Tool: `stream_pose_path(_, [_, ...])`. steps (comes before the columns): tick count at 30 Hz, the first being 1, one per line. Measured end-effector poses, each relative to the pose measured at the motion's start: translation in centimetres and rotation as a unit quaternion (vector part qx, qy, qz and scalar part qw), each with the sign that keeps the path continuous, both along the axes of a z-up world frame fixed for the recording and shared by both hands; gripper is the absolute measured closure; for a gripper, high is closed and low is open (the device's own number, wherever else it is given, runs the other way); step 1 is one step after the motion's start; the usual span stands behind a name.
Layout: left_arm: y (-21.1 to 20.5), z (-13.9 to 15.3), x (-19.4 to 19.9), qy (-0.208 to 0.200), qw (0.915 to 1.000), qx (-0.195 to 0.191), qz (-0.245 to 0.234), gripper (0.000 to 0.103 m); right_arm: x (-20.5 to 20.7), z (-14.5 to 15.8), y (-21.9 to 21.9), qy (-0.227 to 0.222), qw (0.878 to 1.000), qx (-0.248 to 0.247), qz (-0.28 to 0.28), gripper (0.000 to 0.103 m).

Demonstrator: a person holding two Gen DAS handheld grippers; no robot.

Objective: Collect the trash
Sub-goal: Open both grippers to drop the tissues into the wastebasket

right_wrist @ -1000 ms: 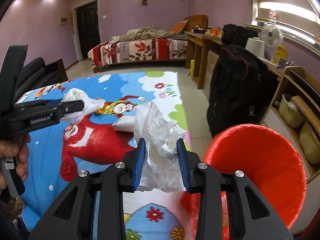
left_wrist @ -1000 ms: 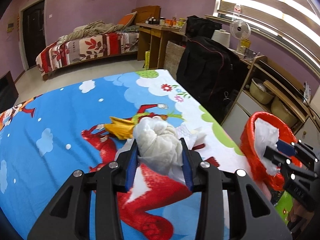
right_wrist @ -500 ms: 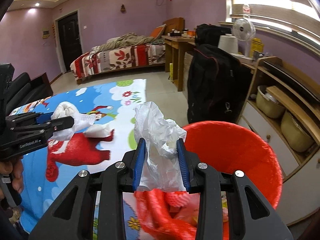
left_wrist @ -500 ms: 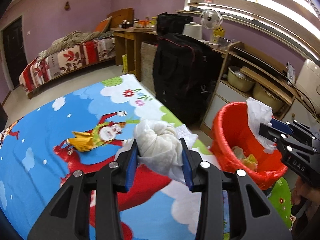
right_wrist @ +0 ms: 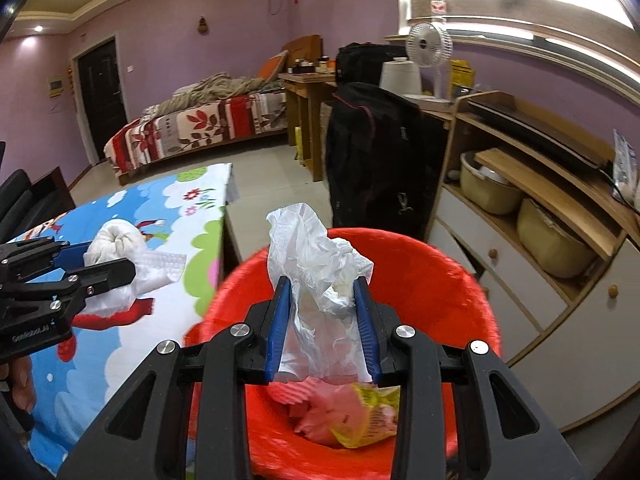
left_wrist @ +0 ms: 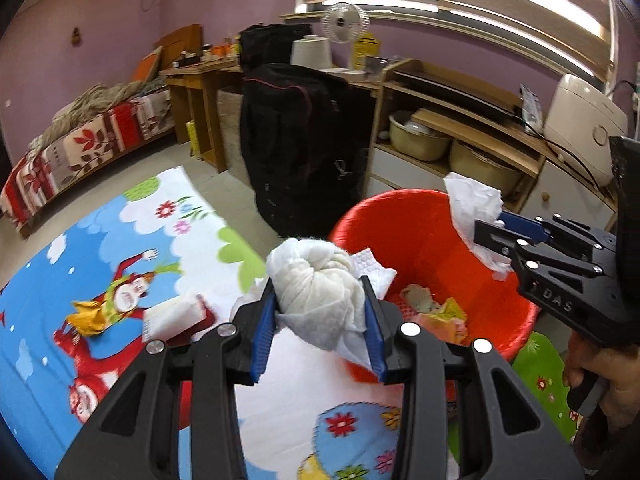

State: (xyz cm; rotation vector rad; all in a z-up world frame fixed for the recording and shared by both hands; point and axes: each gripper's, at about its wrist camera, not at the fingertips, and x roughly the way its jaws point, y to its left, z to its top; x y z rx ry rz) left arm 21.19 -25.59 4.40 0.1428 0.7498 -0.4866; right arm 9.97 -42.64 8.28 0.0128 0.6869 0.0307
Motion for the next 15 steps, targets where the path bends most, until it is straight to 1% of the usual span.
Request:
stream_pose_path(8, [-3.3,-0.5,0.1,0.007,0.9996,0.004,-0.028,0.065,-0.4,0.0,-3.4,0.0,1.0,0.006,-0.028,0.069])
stream_pose_path(15, [-5.0,-0.6,0.2,0.014,0.9988,-0.003,-0.047,0.064,-0.3,0.0,-4.8,0.0,0.999,0.005,-0.035,0.069])
